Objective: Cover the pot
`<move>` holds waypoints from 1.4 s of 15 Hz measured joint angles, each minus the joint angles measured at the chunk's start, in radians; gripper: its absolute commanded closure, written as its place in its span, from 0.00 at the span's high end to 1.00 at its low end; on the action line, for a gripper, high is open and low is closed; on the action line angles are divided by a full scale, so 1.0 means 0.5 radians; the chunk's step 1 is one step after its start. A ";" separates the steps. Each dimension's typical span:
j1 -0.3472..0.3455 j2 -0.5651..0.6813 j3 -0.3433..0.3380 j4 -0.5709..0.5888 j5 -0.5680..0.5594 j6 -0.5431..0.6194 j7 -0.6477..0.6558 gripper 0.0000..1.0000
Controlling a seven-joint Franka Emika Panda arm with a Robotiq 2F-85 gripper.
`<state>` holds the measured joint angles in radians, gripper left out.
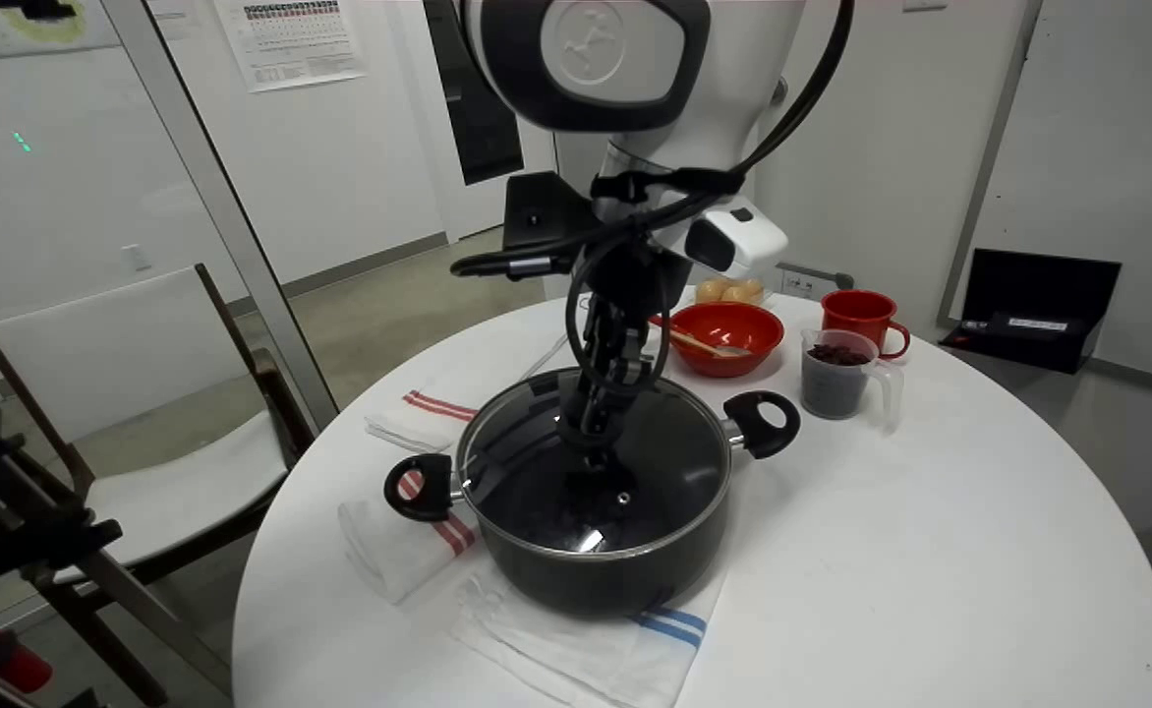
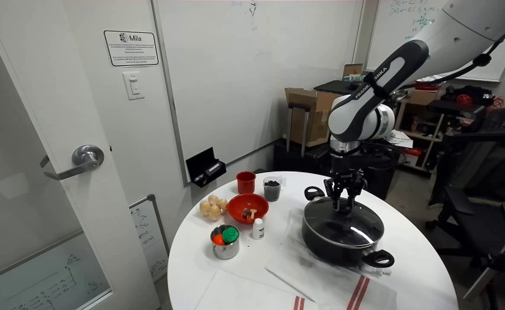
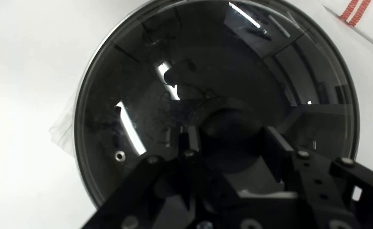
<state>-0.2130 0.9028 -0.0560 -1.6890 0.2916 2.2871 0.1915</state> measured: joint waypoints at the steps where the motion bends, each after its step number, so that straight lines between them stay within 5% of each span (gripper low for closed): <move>1: 0.000 0.000 0.000 0.000 0.000 0.002 0.000 0.25; 21: 0.011 -0.002 -0.007 -0.002 0.000 0.031 0.000 0.25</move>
<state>-0.2077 0.9019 -0.0593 -1.6900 0.2915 2.3024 0.1915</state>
